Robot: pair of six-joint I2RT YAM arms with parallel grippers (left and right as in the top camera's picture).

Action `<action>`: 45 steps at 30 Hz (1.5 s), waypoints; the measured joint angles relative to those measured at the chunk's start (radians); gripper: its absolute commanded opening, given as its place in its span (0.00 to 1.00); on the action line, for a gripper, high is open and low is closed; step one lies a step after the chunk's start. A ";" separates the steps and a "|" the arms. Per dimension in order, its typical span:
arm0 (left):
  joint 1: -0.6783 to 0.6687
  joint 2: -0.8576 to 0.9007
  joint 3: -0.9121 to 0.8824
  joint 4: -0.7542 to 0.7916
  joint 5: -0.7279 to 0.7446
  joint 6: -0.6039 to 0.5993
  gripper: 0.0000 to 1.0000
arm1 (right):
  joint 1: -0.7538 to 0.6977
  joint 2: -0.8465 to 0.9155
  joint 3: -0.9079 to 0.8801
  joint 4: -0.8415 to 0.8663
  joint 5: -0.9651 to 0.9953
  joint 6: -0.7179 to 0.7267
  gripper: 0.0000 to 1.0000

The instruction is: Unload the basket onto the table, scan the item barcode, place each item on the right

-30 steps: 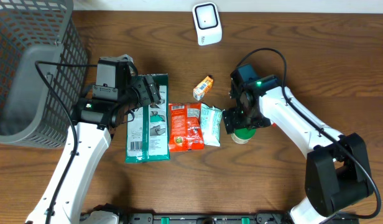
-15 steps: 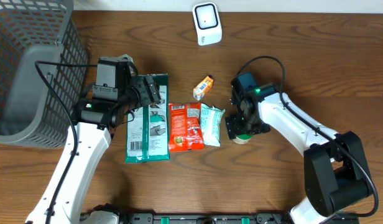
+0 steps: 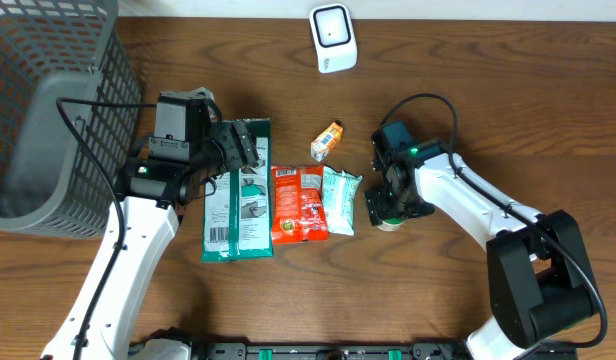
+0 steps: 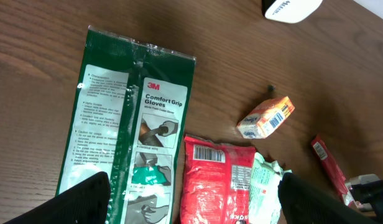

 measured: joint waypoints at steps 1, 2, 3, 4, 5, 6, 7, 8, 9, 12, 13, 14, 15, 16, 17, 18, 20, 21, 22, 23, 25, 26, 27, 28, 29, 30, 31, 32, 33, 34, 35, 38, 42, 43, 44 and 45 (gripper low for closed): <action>0.000 0.000 0.000 0.000 0.000 0.000 0.86 | 0.000 0.000 0.000 0.000 0.000 0.000 0.75; 0.000 0.000 0.000 0.000 0.000 0.000 0.86 | 0.000 0.000 0.000 0.000 0.000 0.000 0.74; 0.000 0.000 0.000 0.000 0.000 0.000 0.86 | 0.000 0.000 0.000 0.000 0.000 0.000 0.74; 0.000 0.000 0.000 0.000 0.000 0.000 0.86 | 0.000 0.000 0.000 0.000 0.000 0.003 0.74; 0.000 0.000 0.000 0.000 0.000 0.000 0.86 | 0.001 0.000 0.000 0.000 0.000 0.004 0.74; 0.000 0.000 0.000 0.000 0.000 0.000 0.86 | 0.001 0.000 0.000 0.000 0.000 0.007 0.73; 0.000 0.000 0.000 0.000 0.000 0.000 0.86 | 0.001 0.000 0.000 0.000 0.000 0.008 0.73; 0.000 0.000 0.000 0.000 0.000 0.000 0.86 | 0.001 0.000 0.000 0.000 0.000 0.011 0.73; 0.000 0.000 0.000 0.000 0.000 0.000 0.86 | 0.001 0.000 0.000 0.000 0.000 0.011 0.71; 0.000 0.000 0.000 0.000 0.000 0.000 0.86 | 0.001 0.000 0.000 0.000 0.000 0.018 0.62; 0.000 0.000 0.000 0.000 0.000 0.000 0.86 | 0.001 0.000 0.000 0.000 0.000 0.019 0.57; 0.000 0.000 0.000 0.000 0.000 0.000 0.86 | 0.000 0.000 0.000 0.000 0.000 0.022 0.55; 0.000 0.000 0.000 0.000 0.000 0.000 0.86 | 0.001 -0.001 0.002 -0.001 0.002 0.021 0.55; 0.000 0.000 0.000 0.000 0.000 0.000 0.86 | 0.001 -0.002 0.002 0.001 0.003 0.022 0.55; 0.000 0.000 0.000 0.000 0.000 0.000 0.86 | 0.001 -0.002 0.002 0.001 0.003 0.025 0.55; 0.000 0.000 0.000 0.000 0.000 0.000 0.86 | 0.001 -0.002 0.002 -0.001 0.004 0.025 0.55; 0.000 0.000 0.000 0.000 0.000 0.000 0.86 | 0.001 -0.002 0.002 -0.006 0.004 0.025 0.55; 0.000 0.000 0.000 0.000 0.000 0.000 0.86 | 0.001 -0.002 0.004 -0.014 0.004 0.025 0.55; 0.000 0.000 0.000 0.000 0.000 0.000 0.86 | 0.001 -0.002 0.009 -0.029 0.004 0.025 0.55; 0.000 0.000 0.000 0.000 0.000 0.000 0.86 | 0.001 -0.002 0.016 -0.045 0.004 0.025 0.55; 0.000 0.000 0.000 0.000 0.000 0.000 0.86 | 0.001 -0.002 0.044 -0.081 0.004 0.025 0.54; 0.000 0.000 0.000 0.000 0.000 0.000 0.86 | 0.001 -0.002 0.067 -0.107 0.004 0.025 0.52; 0.000 0.000 0.000 0.000 0.000 0.000 0.86 | 0.001 -0.002 0.100 -0.132 0.004 0.024 0.51; 0.000 0.000 0.000 0.000 0.000 0.000 0.86 | 0.001 -0.002 0.135 -0.162 0.004 0.024 0.49; 0.000 0.000 0.000 -0.001 0.000 0.000 0.86 | 0.001 0.000 0.178 -0.195 0.004 0.023 0.49; 0.000 0.000 0.000 0.001 -0.001 0.000 0.86 | 0.001 0.000 0.213 -0.216 0.004 0.022 0.49; 0.000 0.000 0.000 0.000 0.000 0.000 0.86 | 0.001 0.001 0.270 -0.255 0.004 0.021 0.49; 0.000 0.000 0.000 0.000 0.000 0.000 0.87 | 0.001 0.001 0.321 -0.285 0.004 0.021 0.49; 0.000 0.000 0.000 0.000 0.000 0.000 0.87 | 0.001 0.001 0.373 -0.309 0.004 0.021 0.49; 0.000 0.000 0.000 0.001 0.000 0.000 0.86 | 0.001 0.001 0.432 -0.343 0.004 0.021 0.49; 0.000 0.000 0.000 0.000 0.000 0.000 0.86 | 0.001 0.001 0.481 -0.376 0.004 0.021 0.48; 0.000 0.000 0.000 0.000 0.000 0.000 0.86 | 0.001 0.001 0.642 -0.476 0.005 0.022 0.43; 0.000 0.000 0.000 0.000 0.000 0.000 0.86 | 0.000 0.000 0.891 -0.530 0.005 0.033 0.36; 0.000 0.000 0.000 0.000 0.000 0.000 0.86 | -0.002 0.000 0.945 -0.533 0.005 0.033 0.36; 0.000 0.000 0.000 -0.001 0.000 0.000 0.86 | -0.002 0.000 0.985 -0.523 0.005 0.034 0.38; 0.000 0.000 0.000 0.000 0.000 0.000 0.86 | -0.003 0.000 1.013 -0.508 0.005 0.034 0.38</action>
